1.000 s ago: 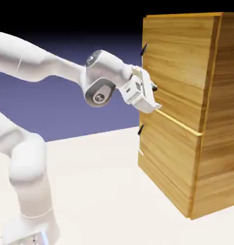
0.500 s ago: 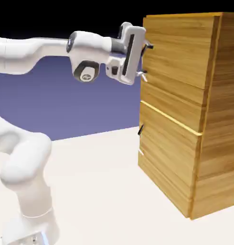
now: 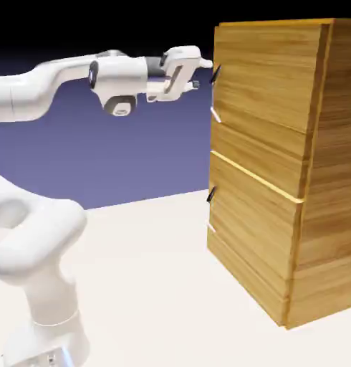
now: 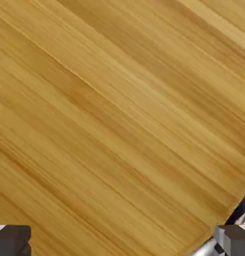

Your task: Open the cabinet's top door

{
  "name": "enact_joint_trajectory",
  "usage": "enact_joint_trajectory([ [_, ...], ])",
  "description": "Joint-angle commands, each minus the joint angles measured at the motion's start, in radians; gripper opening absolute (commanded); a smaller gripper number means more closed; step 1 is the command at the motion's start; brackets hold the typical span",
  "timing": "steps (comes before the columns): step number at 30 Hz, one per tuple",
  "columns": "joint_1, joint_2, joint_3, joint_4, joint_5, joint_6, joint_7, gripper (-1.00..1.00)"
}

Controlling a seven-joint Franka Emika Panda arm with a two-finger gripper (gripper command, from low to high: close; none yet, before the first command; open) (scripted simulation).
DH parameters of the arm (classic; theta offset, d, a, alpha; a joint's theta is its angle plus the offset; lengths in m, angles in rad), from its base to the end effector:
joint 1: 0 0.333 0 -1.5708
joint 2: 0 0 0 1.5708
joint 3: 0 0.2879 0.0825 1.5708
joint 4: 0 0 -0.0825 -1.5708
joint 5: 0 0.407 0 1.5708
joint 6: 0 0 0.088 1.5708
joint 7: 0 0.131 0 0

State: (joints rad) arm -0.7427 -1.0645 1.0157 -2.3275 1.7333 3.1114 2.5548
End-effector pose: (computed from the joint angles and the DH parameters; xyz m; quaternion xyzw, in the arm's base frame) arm 0.4159 0.1621 0.6195 0.1283 0.7013 0.0894 0.6955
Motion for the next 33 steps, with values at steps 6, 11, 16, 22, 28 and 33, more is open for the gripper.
enact_joint_trajectory([
  [6, -0.109, -0.071, 0.146, 0.069, 0.249, 0.011, 0.261, 0.00],
  [11, -0.214, -0.102, 0.209, 0.135, 0.350, -0.016, 0.335, 0.00],
  [16, -0.327, -0.116, 0.238, 0.205, 0.390, -0.062, 0.326, -1.00],
  [22, -0.244, -0.281, 0.130, 0.042, 0.436, -0.280, 0.342, -1.00],
  [28, -0.164, -0.460, 0.016, -0.152, 0.472, -0.541, 0.342, -1.00],
  [33, -0.128, -0.595, -0.075, -0.299, 0.481, -0.758, 0.343, -1.00],
])
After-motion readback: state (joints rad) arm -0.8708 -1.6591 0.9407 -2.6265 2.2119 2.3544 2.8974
